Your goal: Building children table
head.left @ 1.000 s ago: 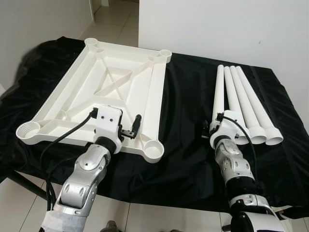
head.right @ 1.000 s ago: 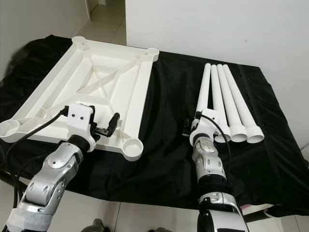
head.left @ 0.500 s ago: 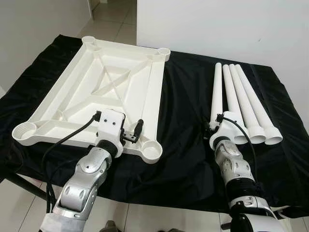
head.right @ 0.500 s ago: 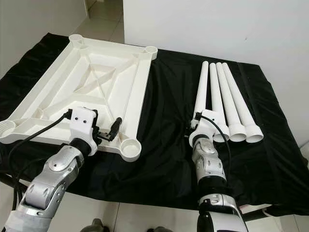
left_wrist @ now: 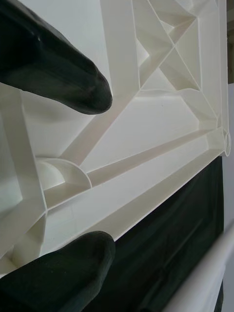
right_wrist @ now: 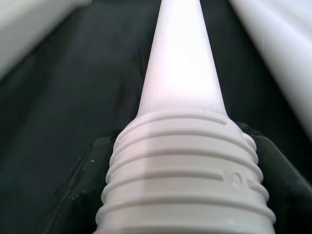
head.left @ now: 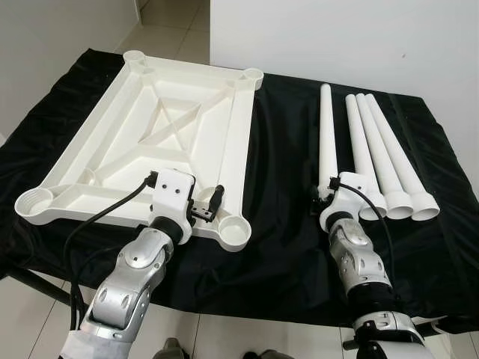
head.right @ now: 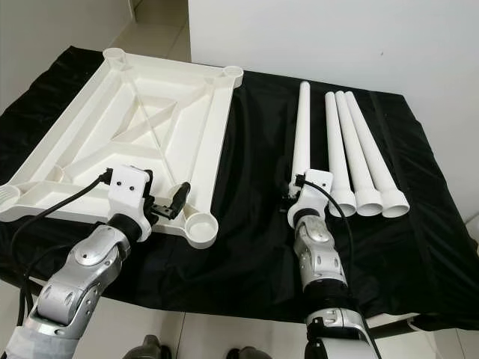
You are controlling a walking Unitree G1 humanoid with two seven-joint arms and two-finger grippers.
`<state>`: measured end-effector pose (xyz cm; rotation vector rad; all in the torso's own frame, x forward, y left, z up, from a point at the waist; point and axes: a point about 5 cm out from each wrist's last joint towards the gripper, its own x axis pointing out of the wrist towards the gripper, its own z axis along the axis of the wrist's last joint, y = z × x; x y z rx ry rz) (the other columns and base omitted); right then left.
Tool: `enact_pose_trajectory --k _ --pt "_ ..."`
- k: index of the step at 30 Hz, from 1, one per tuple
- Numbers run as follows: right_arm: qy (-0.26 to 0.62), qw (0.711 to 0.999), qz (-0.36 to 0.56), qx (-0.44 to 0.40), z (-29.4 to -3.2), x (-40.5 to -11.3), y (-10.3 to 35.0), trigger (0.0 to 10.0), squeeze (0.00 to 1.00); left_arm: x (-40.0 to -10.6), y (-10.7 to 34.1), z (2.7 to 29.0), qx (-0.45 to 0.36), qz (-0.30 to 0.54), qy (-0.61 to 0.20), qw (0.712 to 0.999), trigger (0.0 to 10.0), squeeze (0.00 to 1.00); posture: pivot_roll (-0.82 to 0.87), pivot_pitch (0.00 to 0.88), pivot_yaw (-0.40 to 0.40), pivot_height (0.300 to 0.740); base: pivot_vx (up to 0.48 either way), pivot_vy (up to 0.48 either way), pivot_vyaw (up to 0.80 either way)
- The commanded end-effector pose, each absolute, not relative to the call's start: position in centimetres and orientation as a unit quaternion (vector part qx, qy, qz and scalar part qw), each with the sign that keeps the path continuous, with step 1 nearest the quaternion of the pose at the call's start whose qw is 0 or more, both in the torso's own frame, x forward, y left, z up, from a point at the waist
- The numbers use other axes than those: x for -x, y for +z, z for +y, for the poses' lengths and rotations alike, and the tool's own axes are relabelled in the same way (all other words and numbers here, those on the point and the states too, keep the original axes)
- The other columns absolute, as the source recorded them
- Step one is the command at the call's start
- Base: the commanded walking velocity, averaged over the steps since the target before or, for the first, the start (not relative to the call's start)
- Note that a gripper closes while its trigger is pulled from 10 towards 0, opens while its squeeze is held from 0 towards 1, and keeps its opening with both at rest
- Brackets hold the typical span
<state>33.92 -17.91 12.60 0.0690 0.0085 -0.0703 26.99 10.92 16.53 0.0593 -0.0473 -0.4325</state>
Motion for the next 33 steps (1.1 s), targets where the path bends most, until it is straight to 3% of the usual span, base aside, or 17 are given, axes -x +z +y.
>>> enact_pose_trajectory --k 1,19,33 --pt "-0.039 0.998 -0.029 -0.031 -18.2 -33.9 13.6 10.0 0.00 -26.7 16.6 10.2 -0.032 -0.020 -0.260 0.965 10.0 0.00 0.14 0.097 -0.051 0.740 0.000 0.000 0.00" --pt "-0.134 0.981 -0.133 -0.039 -21.7 -33.4 17.5 10.0 0.00 -26.8 17.1 10.2 -0.027 -0.027 -0.260 0.965 10.0 0.00 0.14 0.093 -0.054 0.740 0.000 0.000 0.00" --pt "-0.164 0.974 -0.121 -0.100 -21.9 -33.4 17.7 10.0 0.00 -26.9 17.2 10.0 -0.028 -0.030 -0.264 0.964 10.0 0.00 0.14 0.080 -0.059 0.740 0.000 0.000 0.00"
